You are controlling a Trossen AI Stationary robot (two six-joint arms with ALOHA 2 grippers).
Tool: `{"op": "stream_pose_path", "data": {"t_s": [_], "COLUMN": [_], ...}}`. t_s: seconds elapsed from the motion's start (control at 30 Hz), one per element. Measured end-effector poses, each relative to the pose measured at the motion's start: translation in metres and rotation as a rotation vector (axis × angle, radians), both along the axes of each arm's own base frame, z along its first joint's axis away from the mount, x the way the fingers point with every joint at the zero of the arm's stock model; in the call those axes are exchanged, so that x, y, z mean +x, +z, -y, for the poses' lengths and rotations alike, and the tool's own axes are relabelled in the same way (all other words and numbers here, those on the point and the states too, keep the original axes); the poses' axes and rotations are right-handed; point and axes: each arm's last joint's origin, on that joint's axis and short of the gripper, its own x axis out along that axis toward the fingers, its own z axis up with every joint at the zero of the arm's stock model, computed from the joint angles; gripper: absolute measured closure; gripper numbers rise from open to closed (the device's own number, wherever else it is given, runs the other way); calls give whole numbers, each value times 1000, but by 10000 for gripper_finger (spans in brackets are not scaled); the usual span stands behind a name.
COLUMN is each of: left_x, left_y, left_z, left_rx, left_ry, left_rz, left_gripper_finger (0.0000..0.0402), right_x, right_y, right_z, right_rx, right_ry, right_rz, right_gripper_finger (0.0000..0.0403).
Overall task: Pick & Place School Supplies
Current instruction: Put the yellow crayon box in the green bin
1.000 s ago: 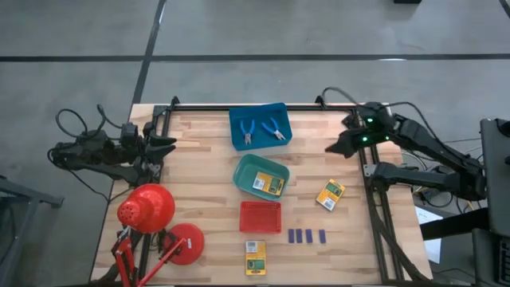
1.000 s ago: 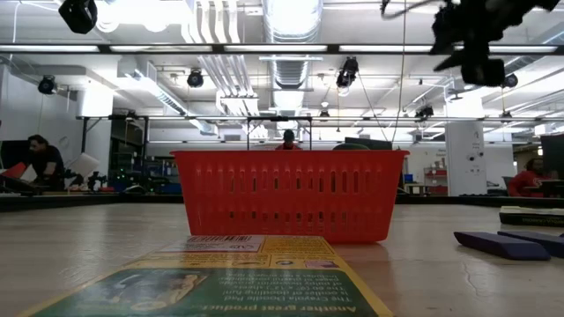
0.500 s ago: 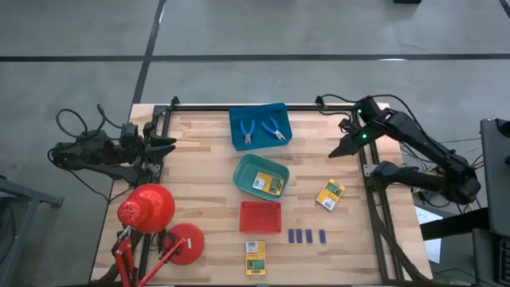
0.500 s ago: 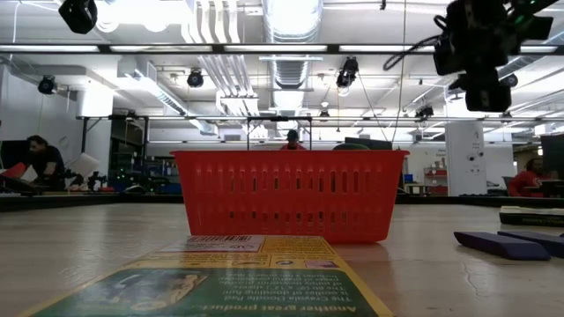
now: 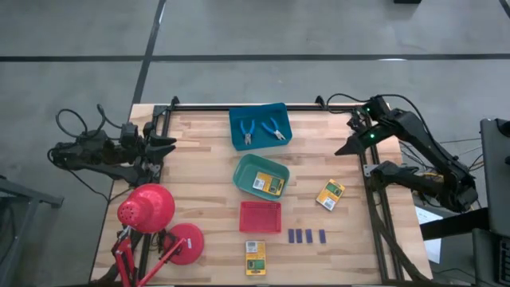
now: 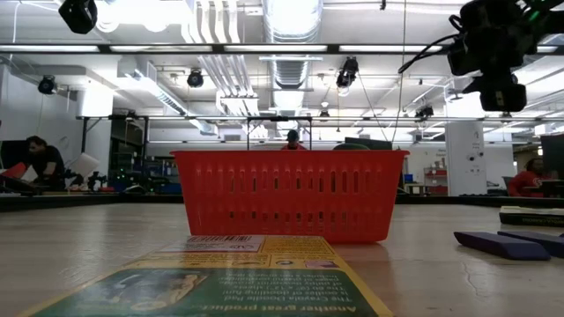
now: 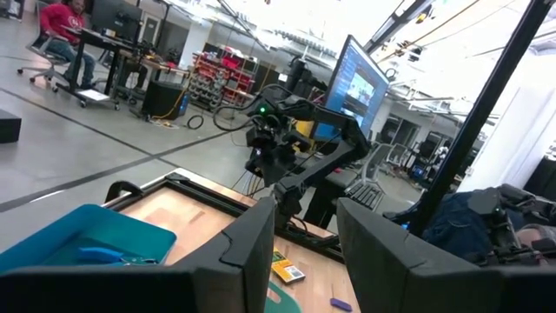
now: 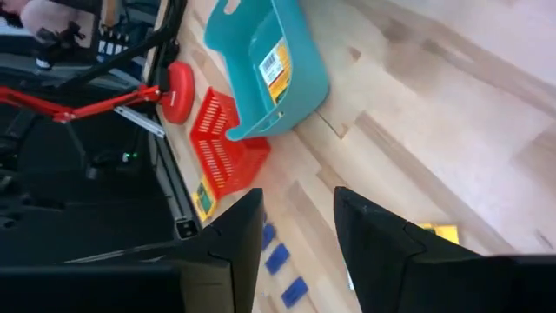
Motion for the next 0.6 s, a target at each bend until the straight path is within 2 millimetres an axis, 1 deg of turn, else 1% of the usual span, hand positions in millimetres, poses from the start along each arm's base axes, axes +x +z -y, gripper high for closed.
{"op": "stream_pose_path", "data": {"t_s": [0.17,0.33,0.5,0.6], "left_x": [0,0,0,0], "left_y": [0,-1,-1,0], "left_z": [0,0,0,0], "left_rx": [0,1,2,1], "left_ry": [0,-1,-1,-1], "left_rz": [-2,-6,-5,-5], "left_gripper_finger": [268,268,268,268], "right_x": [-5,-9,-6,-3], "right_y": [1,3,1,-3], "right_z": [-7,-13,-9,-4], "right_rx": [3,-56,-37,-12], "right_ry": [-30,32,33,44], "right_rz": [-44,-10,-26,-46], "right_gripper_finger": [251,249,243,228]}}
